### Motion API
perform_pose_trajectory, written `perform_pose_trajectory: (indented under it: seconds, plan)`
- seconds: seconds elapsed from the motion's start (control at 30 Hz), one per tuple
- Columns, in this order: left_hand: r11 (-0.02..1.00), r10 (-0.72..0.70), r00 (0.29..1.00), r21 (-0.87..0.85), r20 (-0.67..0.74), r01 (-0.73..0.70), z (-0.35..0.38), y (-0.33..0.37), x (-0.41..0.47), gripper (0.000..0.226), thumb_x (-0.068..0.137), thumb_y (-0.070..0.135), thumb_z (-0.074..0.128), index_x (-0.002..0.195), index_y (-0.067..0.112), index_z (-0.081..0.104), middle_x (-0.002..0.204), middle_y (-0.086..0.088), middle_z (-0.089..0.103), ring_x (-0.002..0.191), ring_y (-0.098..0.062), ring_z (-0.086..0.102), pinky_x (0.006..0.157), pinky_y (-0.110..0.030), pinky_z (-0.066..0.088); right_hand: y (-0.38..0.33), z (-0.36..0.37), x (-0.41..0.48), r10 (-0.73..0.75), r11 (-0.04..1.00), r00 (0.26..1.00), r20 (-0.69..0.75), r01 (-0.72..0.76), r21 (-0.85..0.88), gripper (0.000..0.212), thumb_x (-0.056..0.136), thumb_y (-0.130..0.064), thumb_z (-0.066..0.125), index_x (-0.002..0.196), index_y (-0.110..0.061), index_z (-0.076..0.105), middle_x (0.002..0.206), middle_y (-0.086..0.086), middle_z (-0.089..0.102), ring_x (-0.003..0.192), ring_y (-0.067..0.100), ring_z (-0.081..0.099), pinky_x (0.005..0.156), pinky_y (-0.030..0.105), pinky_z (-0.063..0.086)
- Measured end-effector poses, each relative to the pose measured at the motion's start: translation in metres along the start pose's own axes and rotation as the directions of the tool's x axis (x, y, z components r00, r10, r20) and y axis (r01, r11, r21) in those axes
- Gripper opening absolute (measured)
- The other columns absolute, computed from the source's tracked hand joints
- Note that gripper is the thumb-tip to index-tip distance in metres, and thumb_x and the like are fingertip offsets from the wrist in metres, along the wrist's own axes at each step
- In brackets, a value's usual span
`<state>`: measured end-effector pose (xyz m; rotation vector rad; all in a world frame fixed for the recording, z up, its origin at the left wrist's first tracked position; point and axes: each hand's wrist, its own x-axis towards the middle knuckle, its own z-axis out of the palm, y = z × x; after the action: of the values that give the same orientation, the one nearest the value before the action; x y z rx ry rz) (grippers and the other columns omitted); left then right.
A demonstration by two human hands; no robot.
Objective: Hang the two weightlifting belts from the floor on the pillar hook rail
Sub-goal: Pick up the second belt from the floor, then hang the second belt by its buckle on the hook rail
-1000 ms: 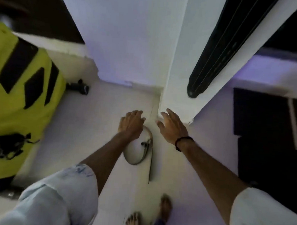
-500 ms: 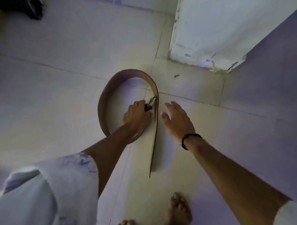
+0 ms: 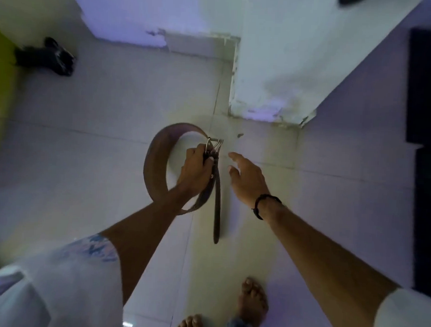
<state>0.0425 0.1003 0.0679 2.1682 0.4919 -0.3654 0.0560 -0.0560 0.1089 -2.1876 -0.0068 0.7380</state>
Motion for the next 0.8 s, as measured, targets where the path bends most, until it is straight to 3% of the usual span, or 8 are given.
perform_pose_trajectory:
  seconds: [0.03,0.13,0.27,0.37,0.5,0.6,0.7,0.8]
  plan:
    - [0.999,0.023,1.0,-0.047,-0.017,-0.024,-0.023,0.033,-0.009,0.023,0.09,0.04,0.04,0.105,0.028,0.053,0.107,-0.013,0.06,0.086,-0.031,0.066,0.08,-0.055,0.057,-0.025,-0.016,-0.007,-0.006,0.999,0.999,-0.037,0.008,0.038,0.044,0.102,-0.019,0.043,0.146,-0.021,0.044,0.151,0.007,0.048,0.138,0.024,0.045,0.115,0.039,0.038]
    - [0.989,0.116,0.988,-0.079,-0.106,-0.125,-0.094,0.125,-0.034,0.016,0.098,0.024,0.045,0.11,0.022,0.056,0.109,-0.002,0.056,0.092,-0.02,0.059,0.082,-0.021,0.051,-0.105,-0.069,-0.03,-0.031,0.991,0.99,-0.135,0.048,0.121,0.044,0.101,-0.017,0.046,0.144,-0.016,0.046,0.149,0.008,0.05,0.136,0.026,0.048,0.113,0.04,0.038]
    - [0.94,0.245,0.953,-0.196,-0.176,-0.278,-0.19,0.239,-0.079,0.017,0.092,0.022,0.04,0.102,0.032,0.05,0.111,-0.005,0.045,0.102,-0.026,0.055,0.095,-0.054,0.051,-0.221,-0.156,-0.08,-0.058,0.969,0.979,-0.196,0.103,0.225,0.044,0.1,-0.015,0.049,0.144,-0.012,0.045,0.142,0.011,0.057,0.129,0.027,0.054,0.103,0.026,0.037]
    - [0.866,0.358,0.906,-0.283,-0.227,-0.413,-0.261,0.325,-0.119,0.028,0.089,0.024,0.038,0.092,0.047,0.053,0.105,-0.003,0.049,0.101,-0.041,0.055,0.086,-0.063,0.052,-0.3,-0.221,-0.134,-0.111,0.926,0.963,-0.246,0.189,0.325,0.035,0.097,-0.017,0.057,0.131,-0.014,0.056,0.116,0.01,0.071,0.102,0.023,0.065,0.087,0.026,0.042]
    - [0.785,0.427,0.868,-0.374,-0.253,-0.495,-0.351,0.438,-0.197,0.022,0.092,0.018,0.034,0.102,0.021,0.054,0.109,-0.009,0.049,0.096,-0.027,0.056,0.08,-0.048,0.051,-0.396,-0.3,-0.225,-0.178,0.835,0.926,-0.332,0.321,0.447,0.027,0.091,-0.018,0.069,0.116,-0.016,0.059,0.089,0.001,0.069,0.079,0.019,0.067,0.07,0.028,0.048]
    - [0.726,0.497,0.832,-0.407,-0.247,-0.555,-0.406,0.51,-0.243,0.024,0.099,0.02,0.036,0.114,0.022,0.055,0.112,-0.015,0.057,0.099,-0.022,0.06,0.08,-0.03,0.051,-0.462,-0.35,-0.293,-0.217,0.766,0.899,-0.382,0.399,0.504,0.018,0.092,-0.017,0.068,0.11,-0.014,0.065,0.096,0.006,0.068,0.083,0.023,0.068,0.075,0.033,0.054]
    - [0.683,0.539,0.819,-0.468,-0.197,-0.562,-0.453,0.583,-0.293,0.026,0.107,0.015,0.032,0.126,0.009,0.049,0.096,-0.001,0.061,0.075,0.005,0.064,0.062,-0.009,0.048,-0.522,-0.404,-0.35,-0.242,0.699,0.87,-0.43,0.464,0.544,0.02,0.095,-0.017,0.064,0.112,-0.008,0.068,0.1,0.008,0.07,0.081,0.015,0.069,0.065,0.024,0.057]
    - [0.634,0.627,0.749,-0.419,-0.212,-0.65,-0.488,0.651,-0.335,0.023,0.106,0.014,0.031,0.118,0.008,0.049,0.094,-0.001,0.057,0.077,-0.005,0.057,0.057,-0.007,0.045,-0.572,-0.46,-0.401,-0.272,0.682,0.82,-0.503,0.533,0.5,0.014,0.095,-0.016,0.063,0.105,-0.008,0.069,0.091,0.005,0.07,0.073,0.014,0.067,0.065,0.027,0.06]
